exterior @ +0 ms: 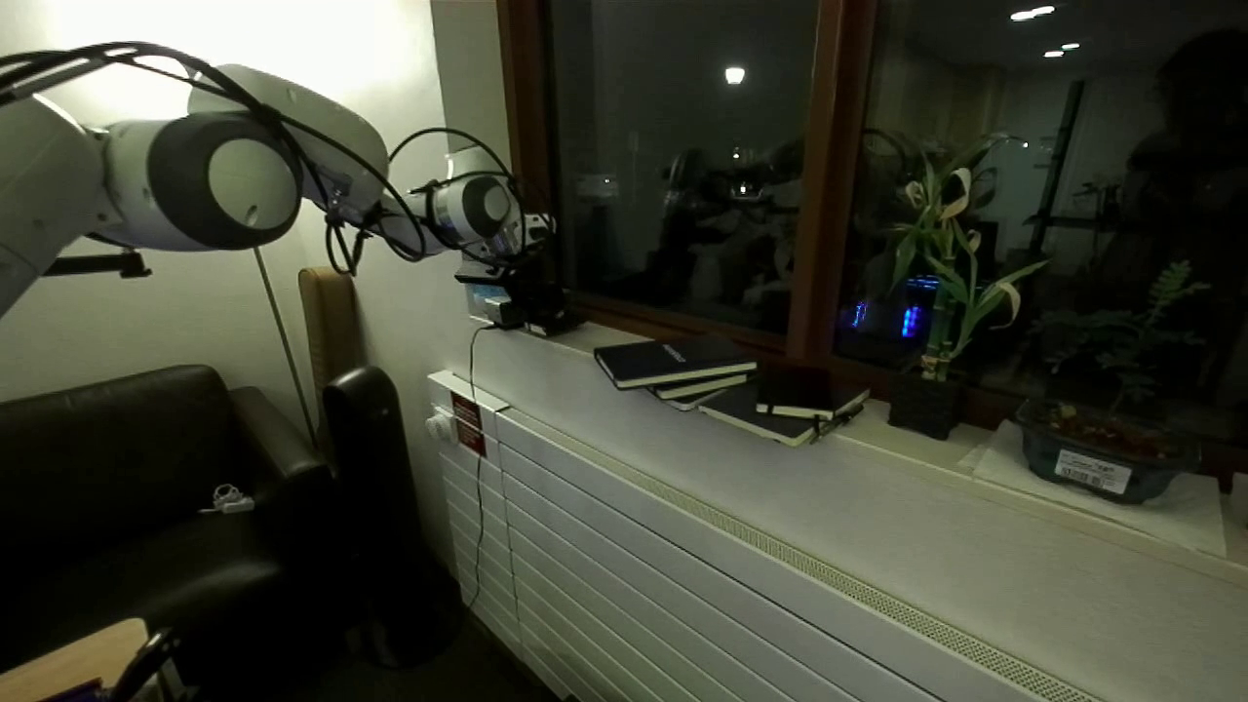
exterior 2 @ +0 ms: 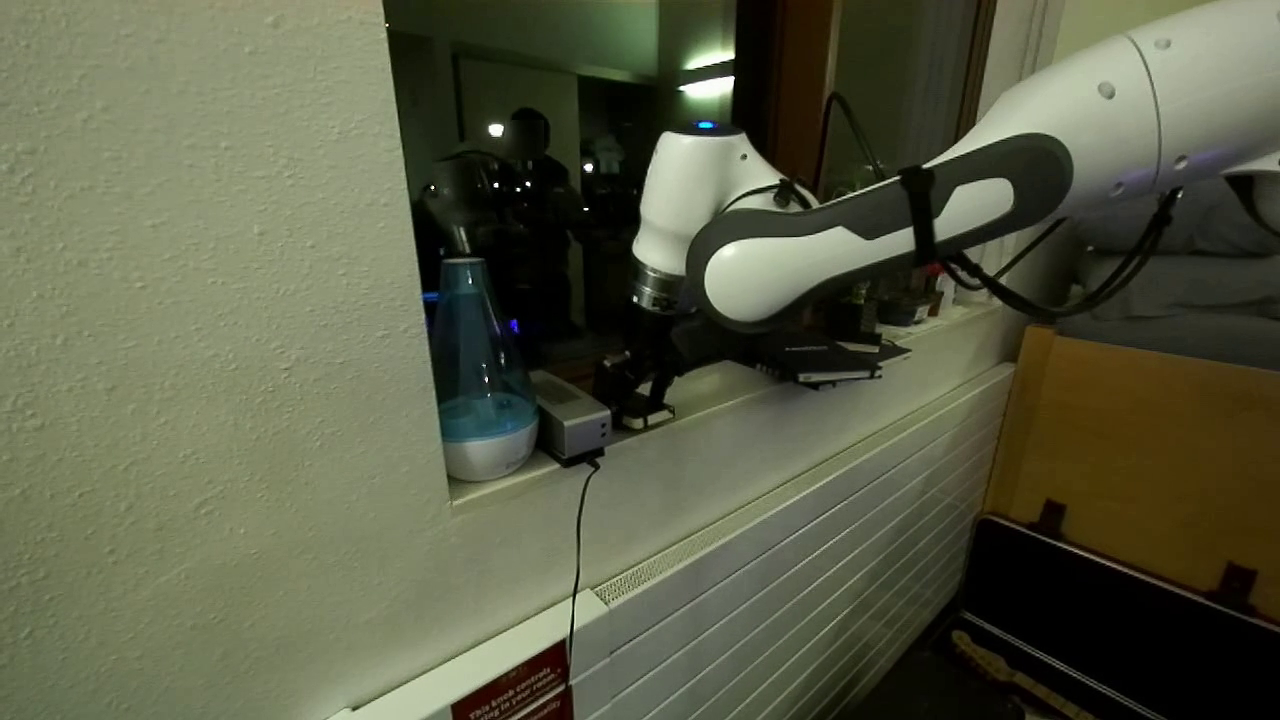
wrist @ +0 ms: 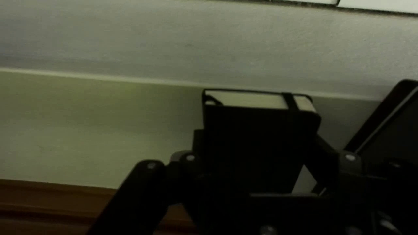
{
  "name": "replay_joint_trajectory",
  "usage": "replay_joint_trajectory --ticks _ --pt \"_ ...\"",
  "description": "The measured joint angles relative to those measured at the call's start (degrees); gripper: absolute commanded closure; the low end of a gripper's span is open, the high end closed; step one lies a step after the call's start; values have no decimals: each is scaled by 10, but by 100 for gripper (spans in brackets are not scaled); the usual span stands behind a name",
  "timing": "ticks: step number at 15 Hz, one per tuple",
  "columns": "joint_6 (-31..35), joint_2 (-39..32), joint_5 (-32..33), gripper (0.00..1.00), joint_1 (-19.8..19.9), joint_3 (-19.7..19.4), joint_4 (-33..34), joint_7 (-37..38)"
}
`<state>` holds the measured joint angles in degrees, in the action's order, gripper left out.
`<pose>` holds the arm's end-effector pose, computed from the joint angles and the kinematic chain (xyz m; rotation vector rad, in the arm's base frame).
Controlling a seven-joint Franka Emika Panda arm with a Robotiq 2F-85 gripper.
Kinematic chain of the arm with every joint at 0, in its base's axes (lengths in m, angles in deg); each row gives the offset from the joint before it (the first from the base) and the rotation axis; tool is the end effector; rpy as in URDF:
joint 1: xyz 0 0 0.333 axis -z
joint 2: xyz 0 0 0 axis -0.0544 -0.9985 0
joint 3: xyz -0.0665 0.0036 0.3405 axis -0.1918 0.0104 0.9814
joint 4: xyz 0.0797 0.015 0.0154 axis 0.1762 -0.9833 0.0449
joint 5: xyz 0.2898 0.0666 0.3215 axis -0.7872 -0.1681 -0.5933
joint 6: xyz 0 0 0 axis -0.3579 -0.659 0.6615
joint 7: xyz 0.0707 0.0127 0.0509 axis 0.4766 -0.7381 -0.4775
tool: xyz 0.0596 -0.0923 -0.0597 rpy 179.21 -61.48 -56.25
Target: Pick up the black book from the left side of the window seal and put it on the right side of the window seal
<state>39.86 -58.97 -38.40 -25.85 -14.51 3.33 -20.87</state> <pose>0.8110 0.3177 0.3551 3.0183 0.0337 0.6033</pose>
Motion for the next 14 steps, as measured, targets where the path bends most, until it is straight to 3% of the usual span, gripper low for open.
replay_joint_trajectory --ticks 5,14 --pt "0 57 0 52 4 -22 -33 19" --pt "-1 244 2 52 40 -63 -249 87"
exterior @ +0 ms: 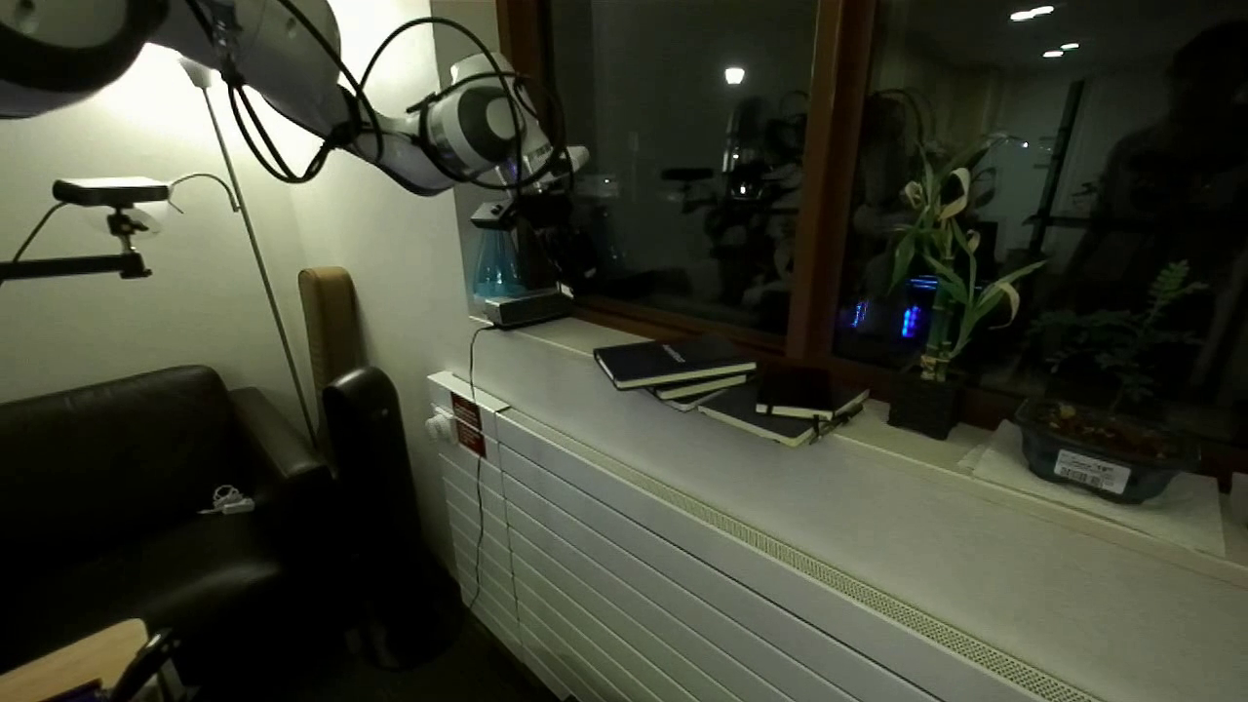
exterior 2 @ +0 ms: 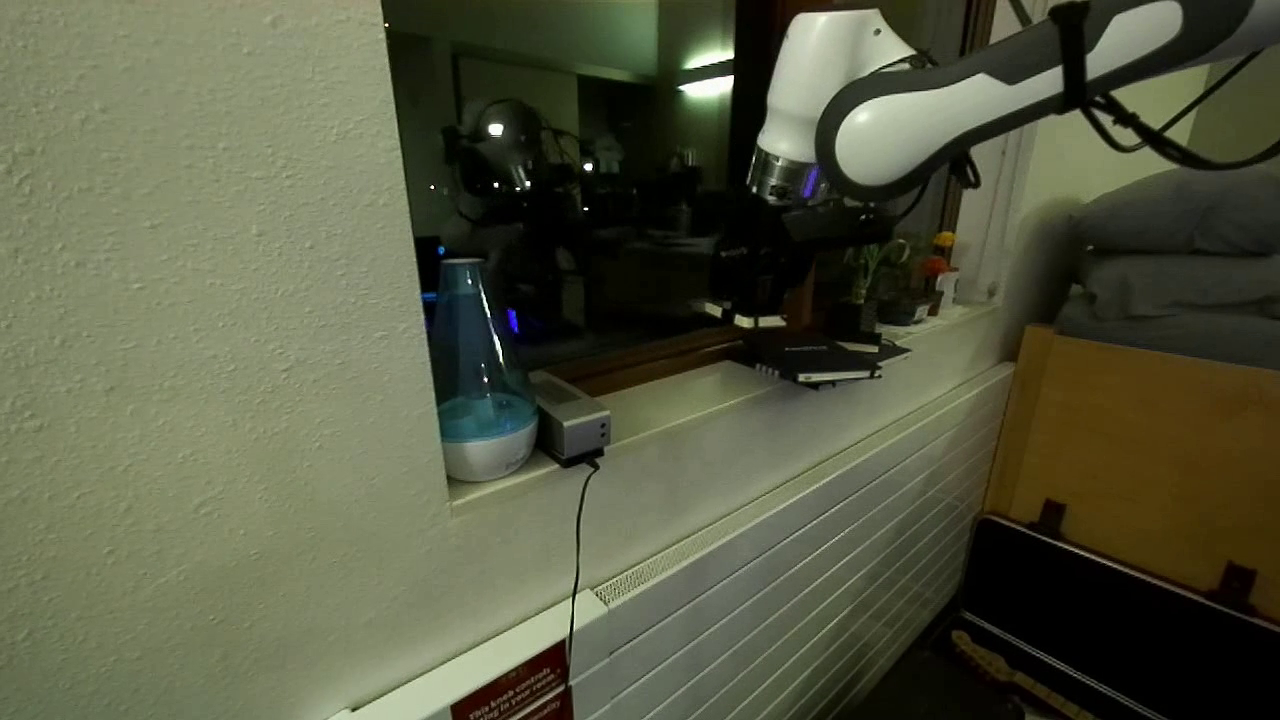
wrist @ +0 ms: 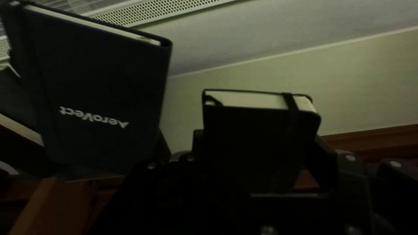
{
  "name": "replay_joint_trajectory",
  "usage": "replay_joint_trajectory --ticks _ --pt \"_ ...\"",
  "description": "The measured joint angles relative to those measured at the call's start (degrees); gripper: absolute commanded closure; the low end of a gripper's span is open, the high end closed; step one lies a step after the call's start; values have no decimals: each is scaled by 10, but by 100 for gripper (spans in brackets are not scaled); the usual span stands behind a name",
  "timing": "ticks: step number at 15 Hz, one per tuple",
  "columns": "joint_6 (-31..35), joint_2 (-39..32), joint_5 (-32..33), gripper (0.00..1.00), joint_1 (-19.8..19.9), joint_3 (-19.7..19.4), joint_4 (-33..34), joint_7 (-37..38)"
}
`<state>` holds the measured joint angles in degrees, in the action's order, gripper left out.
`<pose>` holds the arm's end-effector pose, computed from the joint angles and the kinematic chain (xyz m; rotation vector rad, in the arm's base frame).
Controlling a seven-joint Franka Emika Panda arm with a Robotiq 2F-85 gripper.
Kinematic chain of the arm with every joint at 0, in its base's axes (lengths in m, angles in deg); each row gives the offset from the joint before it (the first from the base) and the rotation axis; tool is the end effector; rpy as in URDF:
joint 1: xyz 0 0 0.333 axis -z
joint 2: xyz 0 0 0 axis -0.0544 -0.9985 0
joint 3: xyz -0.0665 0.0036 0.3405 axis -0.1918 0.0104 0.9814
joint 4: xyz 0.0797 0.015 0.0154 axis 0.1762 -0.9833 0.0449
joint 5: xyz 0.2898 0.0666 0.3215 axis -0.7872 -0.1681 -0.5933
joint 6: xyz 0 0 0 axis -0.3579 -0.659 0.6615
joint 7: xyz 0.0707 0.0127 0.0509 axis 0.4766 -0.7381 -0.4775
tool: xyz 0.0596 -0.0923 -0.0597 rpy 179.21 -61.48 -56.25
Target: Pick up the black book from the left side of the window seal and put it on the right side of the window seal
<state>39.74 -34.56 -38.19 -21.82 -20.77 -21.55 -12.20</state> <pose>0.7542 0.1569 0.4667 2.9400 -0.4375 0.6052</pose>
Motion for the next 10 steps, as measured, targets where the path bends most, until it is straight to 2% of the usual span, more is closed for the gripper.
replay_joint_trajectory --ticks 5,10 --pt "0 95 1 52 44 1 -121 7" --pt "1 146 1 52 88 4 -182 8"
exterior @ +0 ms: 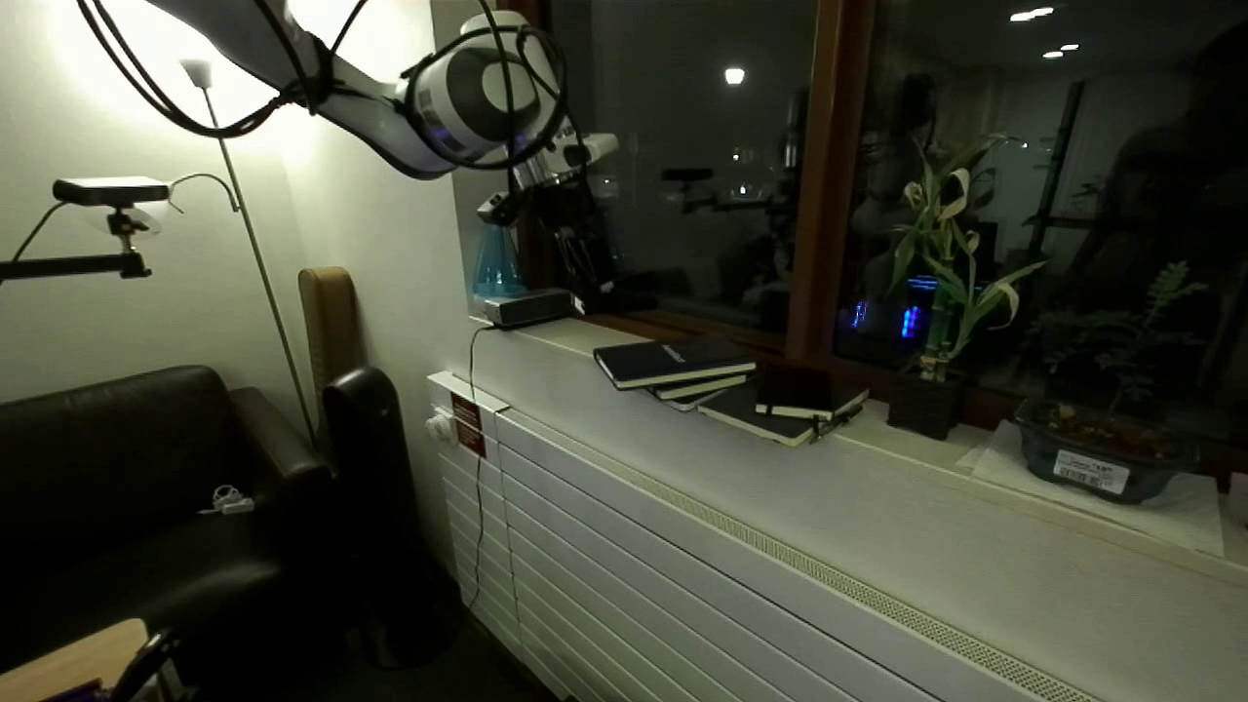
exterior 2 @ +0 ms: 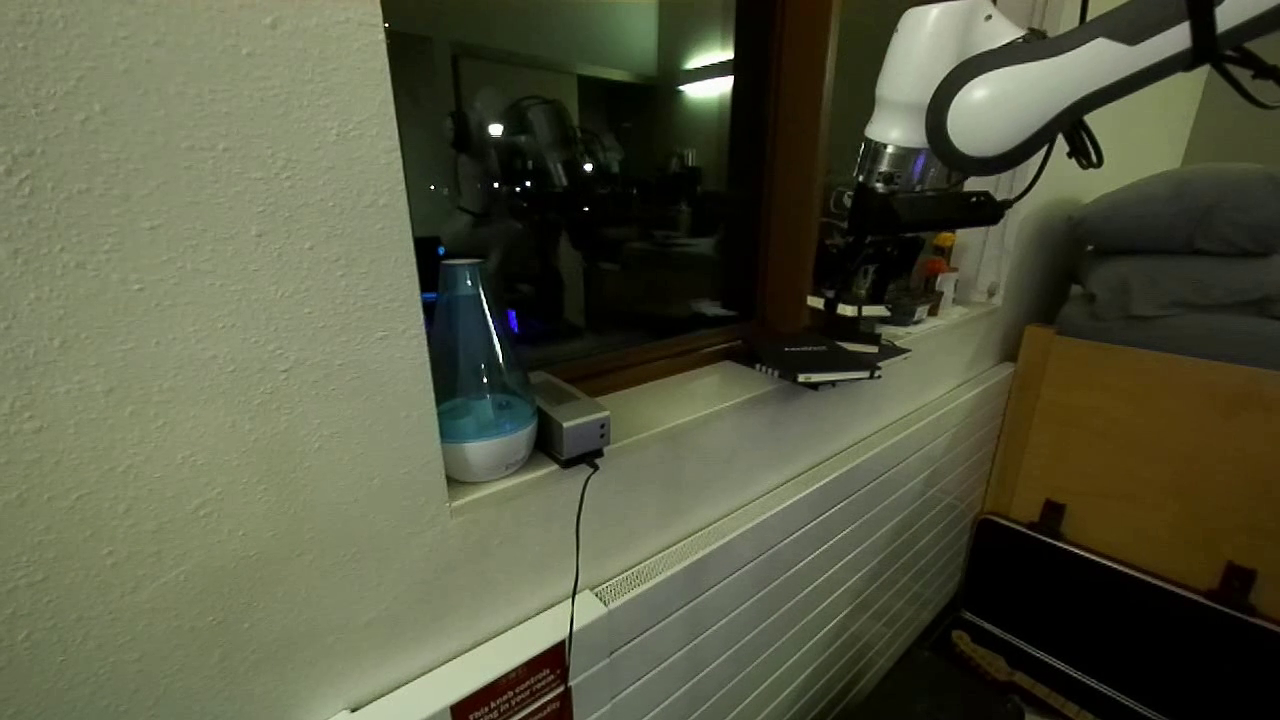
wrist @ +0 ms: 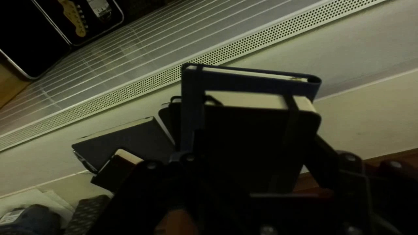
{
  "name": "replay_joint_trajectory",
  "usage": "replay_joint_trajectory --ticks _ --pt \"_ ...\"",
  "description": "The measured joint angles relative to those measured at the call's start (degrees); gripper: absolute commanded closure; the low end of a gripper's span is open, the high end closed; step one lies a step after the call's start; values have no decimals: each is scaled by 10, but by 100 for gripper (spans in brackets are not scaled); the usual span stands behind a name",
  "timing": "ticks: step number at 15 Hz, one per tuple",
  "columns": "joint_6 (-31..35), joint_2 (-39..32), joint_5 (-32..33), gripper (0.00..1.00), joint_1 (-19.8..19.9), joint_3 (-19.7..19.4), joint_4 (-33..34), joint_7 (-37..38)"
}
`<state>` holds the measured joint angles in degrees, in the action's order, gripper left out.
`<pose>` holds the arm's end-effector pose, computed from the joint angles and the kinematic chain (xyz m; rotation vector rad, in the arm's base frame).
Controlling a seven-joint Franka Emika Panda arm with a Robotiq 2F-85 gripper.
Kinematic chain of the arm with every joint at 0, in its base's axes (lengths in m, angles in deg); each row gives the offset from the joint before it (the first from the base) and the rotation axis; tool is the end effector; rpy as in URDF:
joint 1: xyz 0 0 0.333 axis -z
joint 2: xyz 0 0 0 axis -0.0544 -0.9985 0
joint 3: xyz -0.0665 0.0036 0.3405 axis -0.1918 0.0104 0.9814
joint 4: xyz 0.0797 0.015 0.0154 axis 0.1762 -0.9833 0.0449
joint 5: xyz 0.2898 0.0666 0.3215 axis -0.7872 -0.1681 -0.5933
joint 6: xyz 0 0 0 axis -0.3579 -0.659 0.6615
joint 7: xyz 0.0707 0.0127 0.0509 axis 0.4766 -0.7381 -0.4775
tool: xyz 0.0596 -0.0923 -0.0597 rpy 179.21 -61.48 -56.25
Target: Pick up the black book from the left side of the window seal and put it on the right side of the window seal
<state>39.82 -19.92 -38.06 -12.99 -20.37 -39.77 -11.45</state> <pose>0.6804 0.0287 0.4755 2.8968 -0.6829 0.4865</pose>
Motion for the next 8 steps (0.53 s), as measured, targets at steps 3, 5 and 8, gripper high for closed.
replay_joint_trajectory --ticks 3,5,8 --pt "9 4 0 52 21 2 -10 -1" --pt "19 2 2 52 29 4 -13 -2" --pt "33 -4 3 52 37 5 -13 -5"
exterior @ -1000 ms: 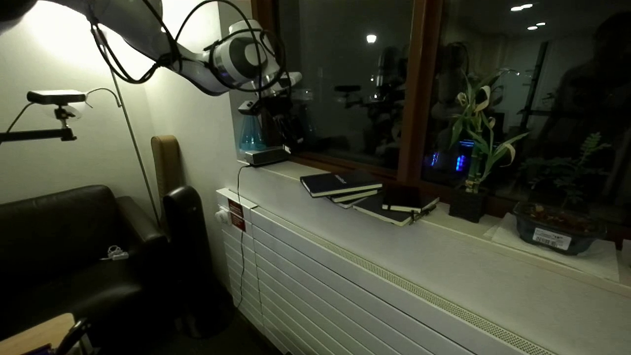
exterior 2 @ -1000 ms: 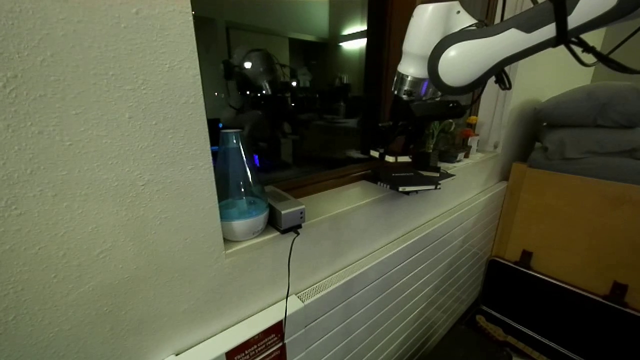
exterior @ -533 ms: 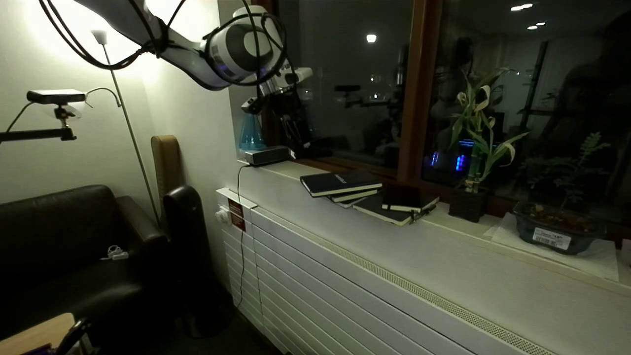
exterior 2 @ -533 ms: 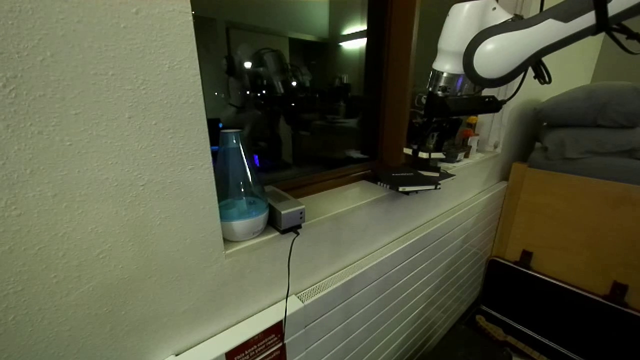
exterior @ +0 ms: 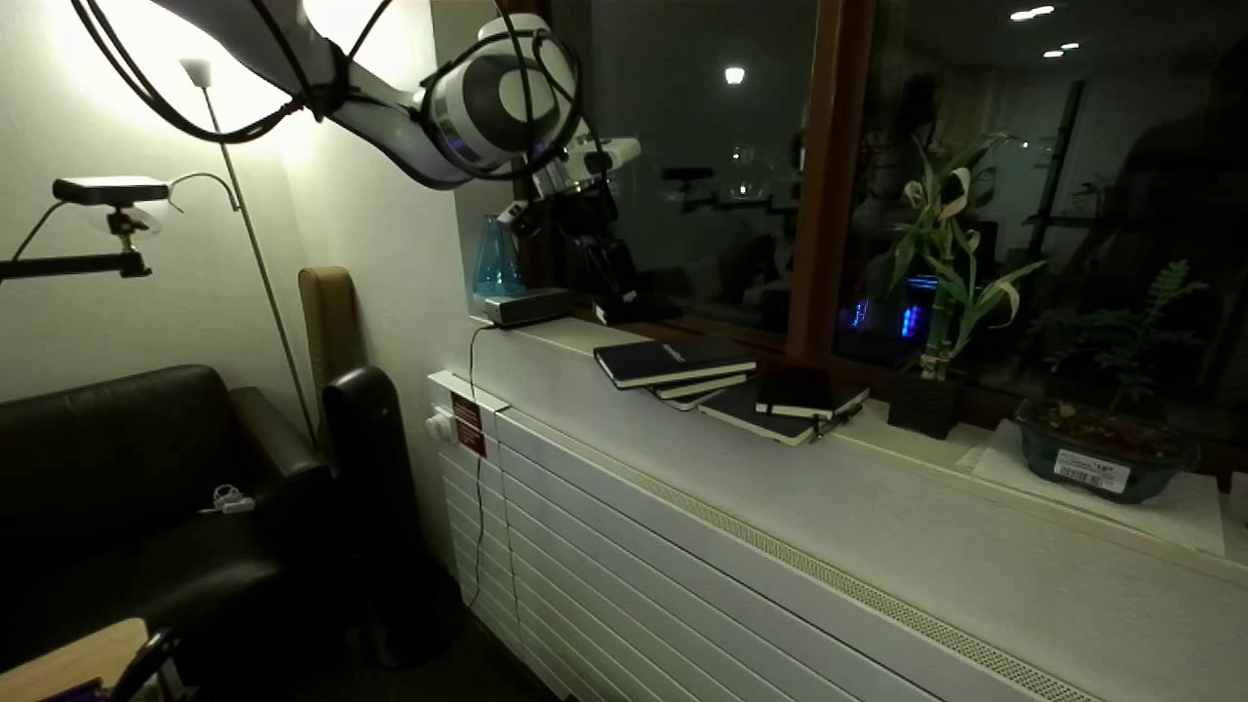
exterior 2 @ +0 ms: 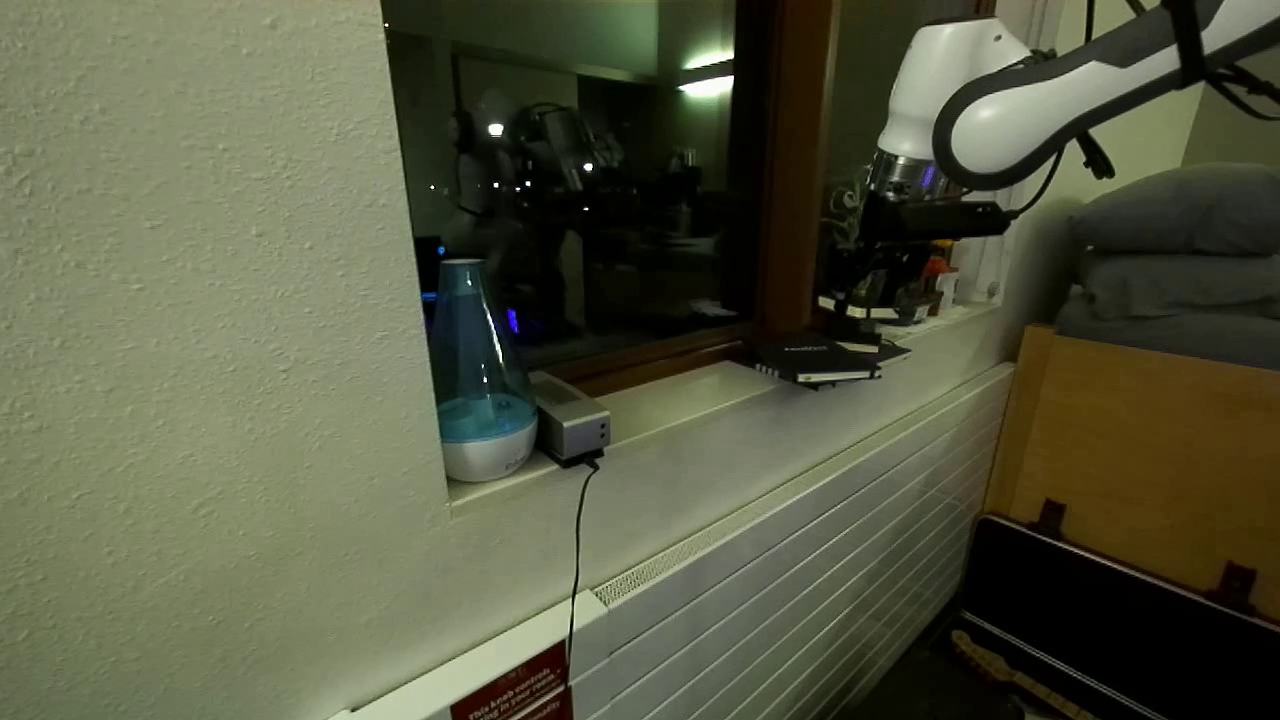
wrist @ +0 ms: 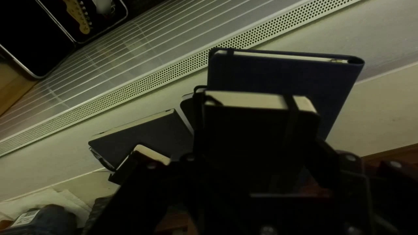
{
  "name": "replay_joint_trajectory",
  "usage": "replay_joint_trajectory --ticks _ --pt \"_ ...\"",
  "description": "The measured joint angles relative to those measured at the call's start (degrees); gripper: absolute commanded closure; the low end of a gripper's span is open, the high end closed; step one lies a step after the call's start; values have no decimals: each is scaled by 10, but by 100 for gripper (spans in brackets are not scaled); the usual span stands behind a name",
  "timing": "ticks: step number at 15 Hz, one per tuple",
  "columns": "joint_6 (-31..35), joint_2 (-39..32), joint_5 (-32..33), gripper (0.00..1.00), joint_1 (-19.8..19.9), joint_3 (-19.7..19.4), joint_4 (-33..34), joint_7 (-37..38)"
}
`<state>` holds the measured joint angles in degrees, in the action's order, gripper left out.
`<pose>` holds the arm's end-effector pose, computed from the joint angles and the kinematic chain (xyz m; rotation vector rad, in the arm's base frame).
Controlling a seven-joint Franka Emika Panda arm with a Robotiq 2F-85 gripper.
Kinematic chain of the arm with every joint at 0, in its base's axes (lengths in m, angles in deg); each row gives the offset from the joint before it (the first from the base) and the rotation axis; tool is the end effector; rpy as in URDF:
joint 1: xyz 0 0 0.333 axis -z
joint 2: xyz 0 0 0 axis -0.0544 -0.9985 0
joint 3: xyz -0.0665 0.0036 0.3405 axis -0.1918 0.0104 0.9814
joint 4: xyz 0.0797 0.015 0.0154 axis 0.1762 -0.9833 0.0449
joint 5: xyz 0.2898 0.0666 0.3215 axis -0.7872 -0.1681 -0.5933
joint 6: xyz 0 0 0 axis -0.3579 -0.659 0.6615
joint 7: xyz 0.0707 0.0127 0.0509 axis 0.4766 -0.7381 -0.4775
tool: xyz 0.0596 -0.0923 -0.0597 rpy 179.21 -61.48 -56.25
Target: Pick up the black book from the left side of the window seal and put it on the right side of the window seal
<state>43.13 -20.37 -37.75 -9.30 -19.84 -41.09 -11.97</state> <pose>0.6831 -0.0072 0.4641 2.8797 -0.7297 0.5168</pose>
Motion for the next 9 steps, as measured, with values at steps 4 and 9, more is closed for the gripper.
replay_joint_trajectory --ticks 4,9 --pt "6 -18 0 52 5 1 10 0" --pt "6 -51 0 52 7 1 63 0"
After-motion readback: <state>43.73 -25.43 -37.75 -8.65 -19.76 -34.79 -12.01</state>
